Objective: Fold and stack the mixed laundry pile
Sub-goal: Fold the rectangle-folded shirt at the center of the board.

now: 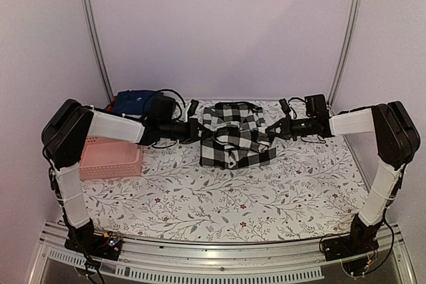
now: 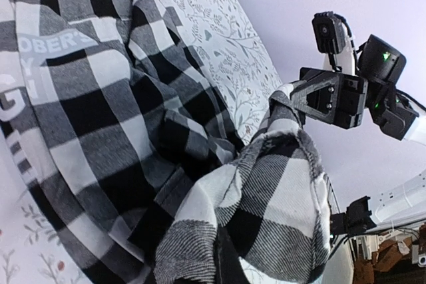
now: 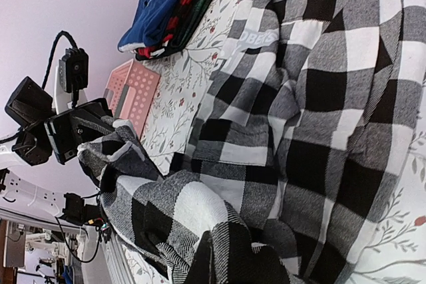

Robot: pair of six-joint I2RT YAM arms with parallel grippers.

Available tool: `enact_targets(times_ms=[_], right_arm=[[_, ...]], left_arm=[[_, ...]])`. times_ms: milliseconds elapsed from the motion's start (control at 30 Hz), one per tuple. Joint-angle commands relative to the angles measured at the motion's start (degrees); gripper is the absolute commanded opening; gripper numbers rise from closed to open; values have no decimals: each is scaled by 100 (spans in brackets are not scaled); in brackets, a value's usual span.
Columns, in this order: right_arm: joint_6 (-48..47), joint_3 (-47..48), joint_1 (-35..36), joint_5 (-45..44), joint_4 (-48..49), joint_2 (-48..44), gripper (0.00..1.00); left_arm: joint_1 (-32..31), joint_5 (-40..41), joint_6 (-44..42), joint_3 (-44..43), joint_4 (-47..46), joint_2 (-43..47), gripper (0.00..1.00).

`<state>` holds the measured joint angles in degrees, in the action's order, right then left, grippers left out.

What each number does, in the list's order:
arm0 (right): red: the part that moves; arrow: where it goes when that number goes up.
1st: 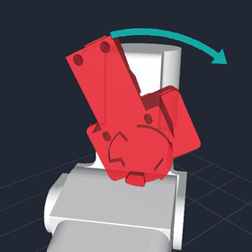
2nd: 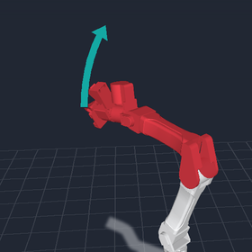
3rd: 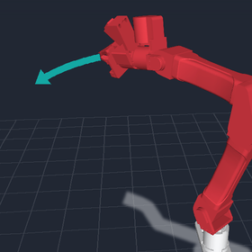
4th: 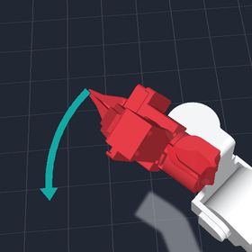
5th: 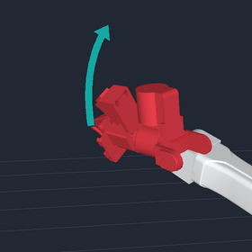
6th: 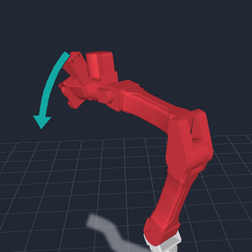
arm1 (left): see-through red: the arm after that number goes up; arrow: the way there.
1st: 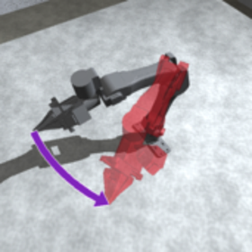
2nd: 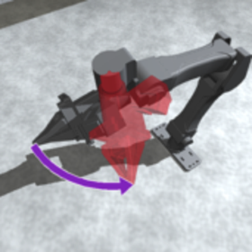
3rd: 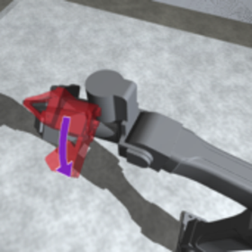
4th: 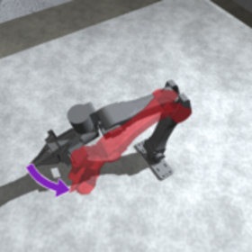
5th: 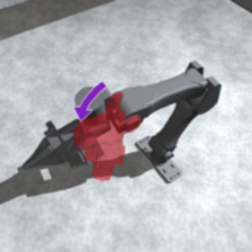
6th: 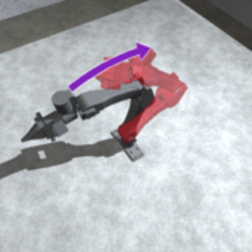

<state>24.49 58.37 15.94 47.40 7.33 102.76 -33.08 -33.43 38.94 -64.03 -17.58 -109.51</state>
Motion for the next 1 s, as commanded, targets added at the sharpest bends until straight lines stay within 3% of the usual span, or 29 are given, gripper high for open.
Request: enact_targets(times_ms=[0, 233, 500, 667, 833, 900, 967], right_arm=[[-186, 686, -254, 210, -11, 916, 0], [-55, 1497, -343, 268, 117, 2110, 0], [-53, 1908, -384, 167, -13, 2845, 0], [-78, 1380, -245, 86, -27, 2771, 0], [1, -102, -101, 94, 521, 1990, 1], [122, -662, -89, 156, 775, 1661, 4], [181, -1042, -91, 244, 863, 1308, 14]], left_arm=[[316, -364, -137, -672, 172, -711, 0], [564, -578, -115, -1731, 190, -1957, 0], [588, -519, -287, -2525, 659, -2903, 0], [463, -378, -283, -1898, 630, -2616, 0], [251, -269, -164, -481, 218, -1753, 0], [205, -254, -109, -20, 30, -1407, 0], [204, -273, -145, 257, -81, -1101, 8]])
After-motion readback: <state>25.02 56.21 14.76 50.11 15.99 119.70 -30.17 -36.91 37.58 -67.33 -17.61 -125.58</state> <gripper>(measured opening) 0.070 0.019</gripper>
